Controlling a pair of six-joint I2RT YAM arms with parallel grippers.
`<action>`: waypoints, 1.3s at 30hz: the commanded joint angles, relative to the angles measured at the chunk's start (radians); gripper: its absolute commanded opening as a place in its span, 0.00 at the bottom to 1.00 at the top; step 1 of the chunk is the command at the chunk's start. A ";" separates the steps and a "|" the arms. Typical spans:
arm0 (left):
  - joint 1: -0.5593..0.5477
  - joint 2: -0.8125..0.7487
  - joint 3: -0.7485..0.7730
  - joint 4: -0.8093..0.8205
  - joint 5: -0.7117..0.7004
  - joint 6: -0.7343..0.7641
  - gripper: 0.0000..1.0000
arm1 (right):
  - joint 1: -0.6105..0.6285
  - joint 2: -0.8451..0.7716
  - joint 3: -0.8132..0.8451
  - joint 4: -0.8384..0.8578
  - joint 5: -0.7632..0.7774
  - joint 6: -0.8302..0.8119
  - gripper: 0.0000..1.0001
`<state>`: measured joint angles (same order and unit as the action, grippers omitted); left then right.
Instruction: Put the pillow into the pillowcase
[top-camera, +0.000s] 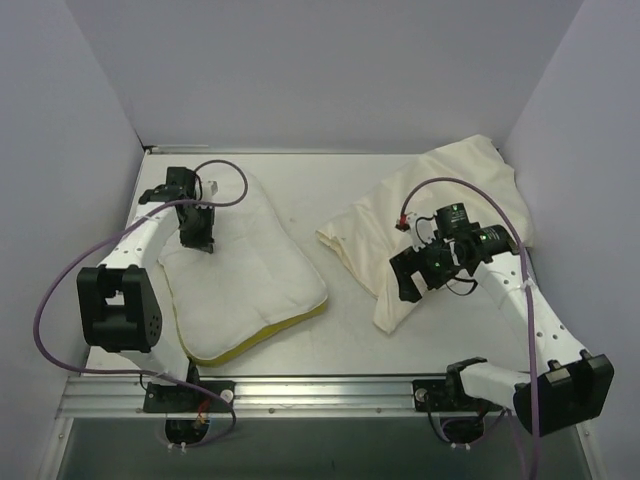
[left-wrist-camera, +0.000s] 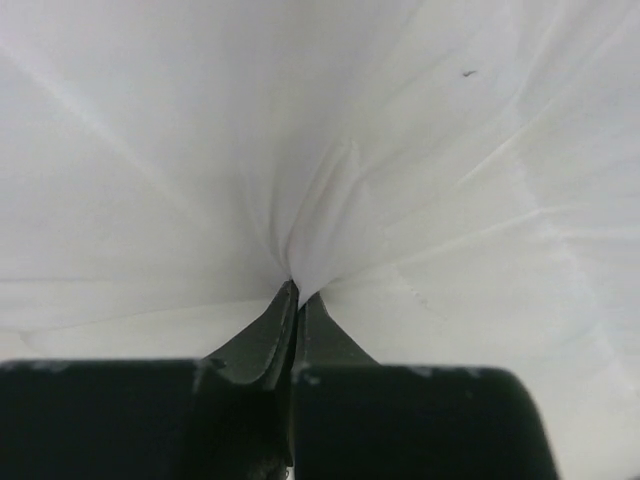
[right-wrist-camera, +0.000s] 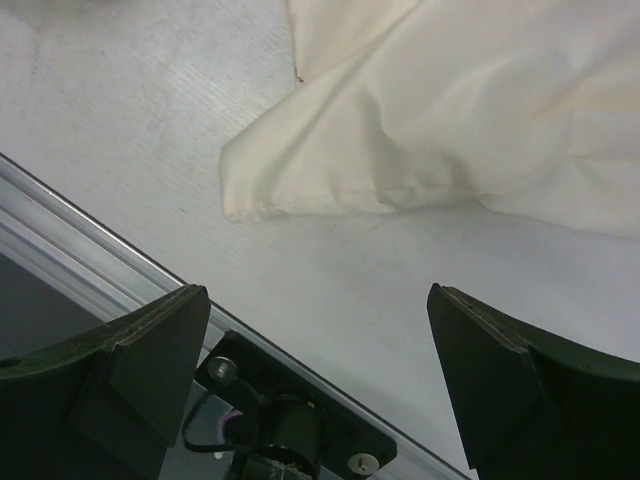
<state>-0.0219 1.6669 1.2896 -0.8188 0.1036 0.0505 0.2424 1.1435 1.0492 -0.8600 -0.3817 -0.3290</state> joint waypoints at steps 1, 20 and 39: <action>-0.024 -0.113 0.011 -0.049 -0.025 -0.343 0.00 | 0.066 0.044 0.049 0.035 -0.028 0.071 0.96; 0.083 -0.357 -0.161 0.038 -0.131 -0.517 0.22 | 0.230 0.243 0.147 0.176 0.110 0.171 0.83; 0.168 -0.420 -0.191 0.017 0.553 0.049 0.82 | 0.339 0.677 0.365 0.253 0.331 0.146 0.52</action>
<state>0.1432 1.3018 1.1015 -0.8196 0.5583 0.0261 0.5831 1.7996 1.3468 -0.6006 -0.0551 -0.1959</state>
